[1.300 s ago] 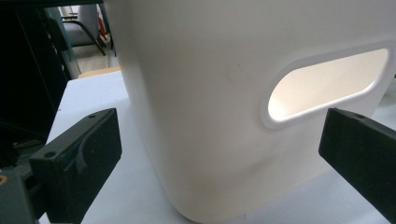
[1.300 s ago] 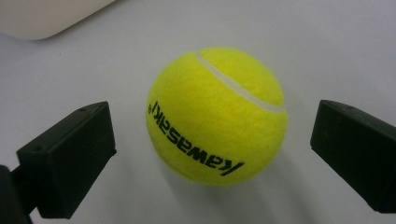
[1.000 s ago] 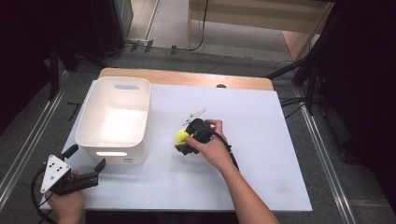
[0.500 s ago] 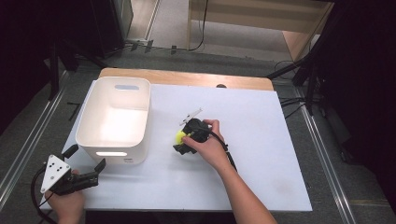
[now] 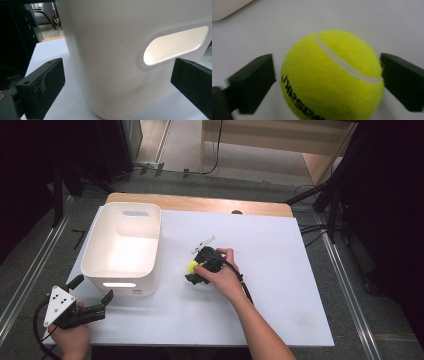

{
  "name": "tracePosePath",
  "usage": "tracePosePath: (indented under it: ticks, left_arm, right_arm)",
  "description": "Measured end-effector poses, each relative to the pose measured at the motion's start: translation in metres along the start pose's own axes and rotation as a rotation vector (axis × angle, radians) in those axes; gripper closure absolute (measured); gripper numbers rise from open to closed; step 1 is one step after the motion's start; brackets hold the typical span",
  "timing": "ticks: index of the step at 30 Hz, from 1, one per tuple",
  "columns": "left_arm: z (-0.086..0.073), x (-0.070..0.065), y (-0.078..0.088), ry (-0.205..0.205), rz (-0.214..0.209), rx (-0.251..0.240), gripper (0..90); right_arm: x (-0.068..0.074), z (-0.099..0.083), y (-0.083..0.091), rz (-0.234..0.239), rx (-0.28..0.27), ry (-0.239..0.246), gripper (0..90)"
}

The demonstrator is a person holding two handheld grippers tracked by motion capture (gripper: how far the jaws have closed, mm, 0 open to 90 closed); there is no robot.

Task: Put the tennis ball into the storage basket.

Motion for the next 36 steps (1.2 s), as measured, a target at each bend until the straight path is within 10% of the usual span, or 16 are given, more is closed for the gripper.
tracePosePath:
  ticks: [36]
  left_arm:
    - [0.000,0.000,0.000,0.001,-0.001,-0.002,0.0]
  right_arm:
    - [-0.004,0.004,0.012,0.025,-0.009,0.006,22.5]
Point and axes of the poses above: each handheld gripper's, and its own axes: y roughly backward along the jaws, z roughly out of its top, x roughly to its left, the point moved 1 cm from there along -y, roughly forward along the jaws, and after that the axes turned 5 degrees about -x, right-handed, at the moved point
